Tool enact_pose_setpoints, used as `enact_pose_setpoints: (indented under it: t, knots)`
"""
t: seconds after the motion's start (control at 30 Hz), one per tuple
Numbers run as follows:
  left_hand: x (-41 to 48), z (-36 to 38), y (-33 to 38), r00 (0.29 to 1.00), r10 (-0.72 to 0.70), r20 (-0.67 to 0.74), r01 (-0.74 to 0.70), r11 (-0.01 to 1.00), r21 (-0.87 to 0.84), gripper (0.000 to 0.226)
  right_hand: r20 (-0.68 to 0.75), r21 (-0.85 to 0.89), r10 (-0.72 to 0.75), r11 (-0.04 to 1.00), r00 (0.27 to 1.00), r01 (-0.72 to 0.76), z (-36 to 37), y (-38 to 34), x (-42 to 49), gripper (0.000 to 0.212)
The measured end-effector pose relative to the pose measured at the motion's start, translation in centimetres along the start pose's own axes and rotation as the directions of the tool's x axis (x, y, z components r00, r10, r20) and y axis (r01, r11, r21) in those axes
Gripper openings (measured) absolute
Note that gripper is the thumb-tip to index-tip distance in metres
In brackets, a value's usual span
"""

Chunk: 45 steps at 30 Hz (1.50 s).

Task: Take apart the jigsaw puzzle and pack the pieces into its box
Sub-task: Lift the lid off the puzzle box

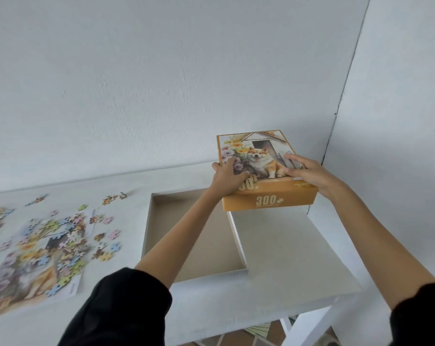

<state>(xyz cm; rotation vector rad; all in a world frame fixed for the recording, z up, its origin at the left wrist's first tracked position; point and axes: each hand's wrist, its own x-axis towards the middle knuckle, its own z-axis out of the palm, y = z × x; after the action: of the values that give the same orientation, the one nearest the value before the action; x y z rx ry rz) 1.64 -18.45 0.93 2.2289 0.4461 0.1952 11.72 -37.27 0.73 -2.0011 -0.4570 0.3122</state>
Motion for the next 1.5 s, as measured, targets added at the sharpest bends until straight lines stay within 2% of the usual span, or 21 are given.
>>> enact_pose_setpoints:
  t: [0.23, 0.47, 0.67, 0.97, 1.13, 1.2, 1.3, 1.5]
  knots:
    - [5.9, 3.1, 0.8, 0.995, -0.097, 0.0, 0.097, 0.995, 0.016, 0.061, 0.062, 0.031, 0.014, 0.999, 0.998, -0.016, -1.6, 3.1, 7.3, 0.054]
    - [9.3, 4.2, -2.0, 0.97, -0.234, -0.073, 0.24, 0.965, 0.104, 0.06, 0.16, 0.099, -0.045, 0.995, 0.986, 0.029, 1.5, 5.8, 11.5, 0.051]
    - [10.1, 3.9, -3.1, 0.957, -0.278, -0.082, 0.288, 0.944, 0.162, 0.058, 0.126, 0.065, -0.079, 0.995, 0.989, 0.072, 3.4, 7.3, 12.3, 0.049]
    - [9.7, 4.2, -3.4, 0.964, -0.242, -0.115, 0.264, 0.932, 0.249, 0.056, 0.088, -0.059, -0.093, 0.993, 0.992, 0.098, 3.8, 7.0, 11.8, 0.047]
    - [8.6, 3.3, -3.4, 0.976, -0.161, -0.148, 0.197, 0.941, 0.276, 0.052, -0.052, -0.205, -0.228, 0.955, 0.972, 0.213, 3.5, 6.3, 10.7, 0.046]
    - [8.0, 2.5, -3.3, 0.98, -0.114, -0.162, 0.158, 0.945, 0.287, 0.053, -0.063, -0.232, -0.292, 0.934, 0.954, 0.27, 3.8, 5.4, 10.0, 0.044]
    - [6.9, 0.9, -2.8, 0.982, -0.063, -0.178, 0.115, 0.947, 0.299, 0.055, -0.035, -0.178, -0.339, 0.928, 0.94, 0.328, 4.8, 2.7, 8.6, 0.042]
    - [2.3, -2.1, -3.4, 0.975, -0.001, -0.221, 0.078, 0.937, 0.341, 0.051, 0.02, -0.071, -0.348, 0.935, 0.937, 0.348, 8.6, -1.6, 4.4, 0.042]
